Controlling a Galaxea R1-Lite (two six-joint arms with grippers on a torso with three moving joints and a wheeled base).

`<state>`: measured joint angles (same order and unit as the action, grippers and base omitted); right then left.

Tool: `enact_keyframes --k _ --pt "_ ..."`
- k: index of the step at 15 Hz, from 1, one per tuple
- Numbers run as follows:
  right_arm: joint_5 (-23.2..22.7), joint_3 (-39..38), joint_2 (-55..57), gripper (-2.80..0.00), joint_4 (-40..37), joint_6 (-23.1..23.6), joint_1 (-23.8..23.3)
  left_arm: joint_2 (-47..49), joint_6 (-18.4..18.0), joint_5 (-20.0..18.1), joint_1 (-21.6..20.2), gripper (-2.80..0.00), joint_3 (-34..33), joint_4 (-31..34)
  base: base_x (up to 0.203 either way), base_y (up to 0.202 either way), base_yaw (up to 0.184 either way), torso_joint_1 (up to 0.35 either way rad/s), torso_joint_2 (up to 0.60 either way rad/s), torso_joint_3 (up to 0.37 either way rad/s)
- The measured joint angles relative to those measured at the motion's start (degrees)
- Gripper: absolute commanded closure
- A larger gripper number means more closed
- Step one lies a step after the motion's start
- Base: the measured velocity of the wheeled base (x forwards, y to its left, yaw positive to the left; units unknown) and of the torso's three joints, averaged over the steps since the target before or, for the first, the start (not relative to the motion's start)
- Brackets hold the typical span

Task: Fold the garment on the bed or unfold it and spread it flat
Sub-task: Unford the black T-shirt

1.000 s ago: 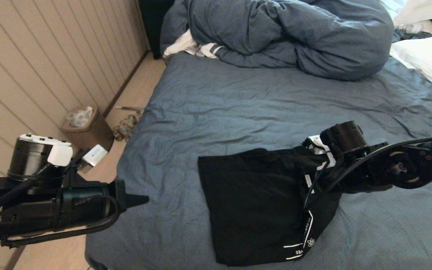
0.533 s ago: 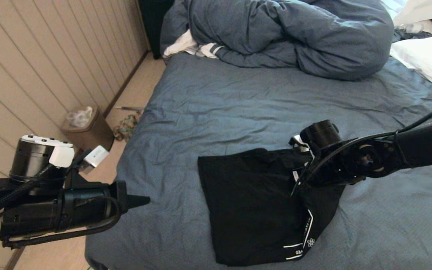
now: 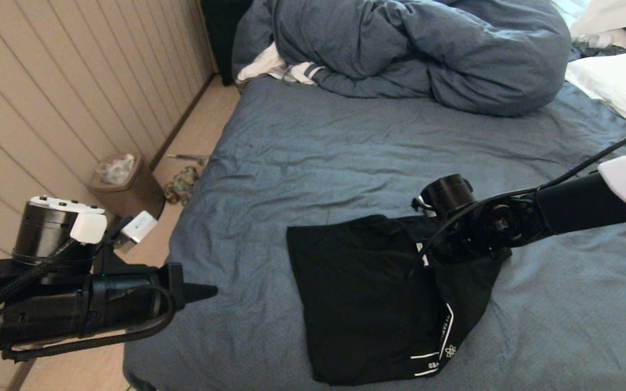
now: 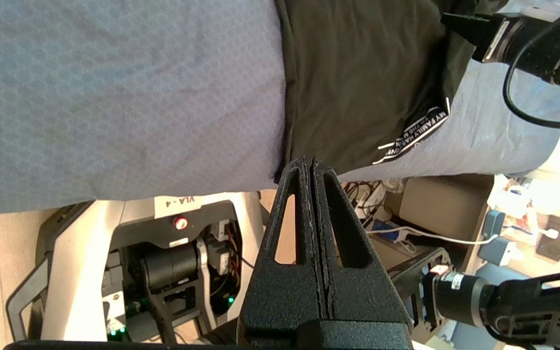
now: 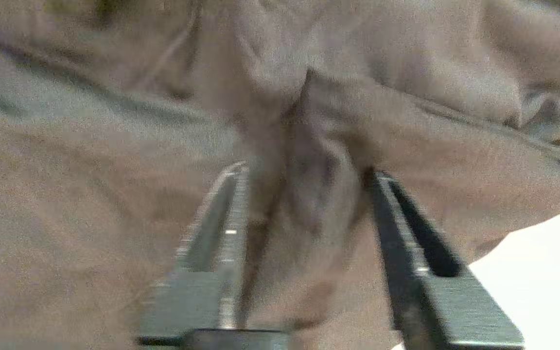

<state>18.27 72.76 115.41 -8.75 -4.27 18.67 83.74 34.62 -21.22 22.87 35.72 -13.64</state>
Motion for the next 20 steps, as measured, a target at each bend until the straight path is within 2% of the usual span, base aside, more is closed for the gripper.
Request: enact_keyframes --k 5,11,15,20 --pt "0.11 -4.84 -3.38 0.00 0.29 0.06 -1.58 0.83 -0.37 0.25 -0.02 0.00 0.02 -0.18 0.000 0.000 0.000 0.000 0.00 0.000" --pt "0.06 -9.33 -9.38 0.00 0.27 1.94 -7.76 0.94 -0.22 0.30 -0.05 0.00 -0.02 -0.39 0.000 0.000 0.000 0.000 0.00 0.000" --pt "-0.67 -20.81 -16.20 0.00 0.91 1.52 -11.83 0.99 -0.30 0.26 -0.05 0.00 -0.09 -0.44 0.000 0.000 0.000 0.000 0.00 0.000" --pt "-4.97 -34.99 -25.18 0.00 7.33 3.54 -21.92 0.87 -0.20 0.25 -0.09 0.00 -0.22 -0.48 0.000 0.000 0.000 0.000 0.00 0.000"
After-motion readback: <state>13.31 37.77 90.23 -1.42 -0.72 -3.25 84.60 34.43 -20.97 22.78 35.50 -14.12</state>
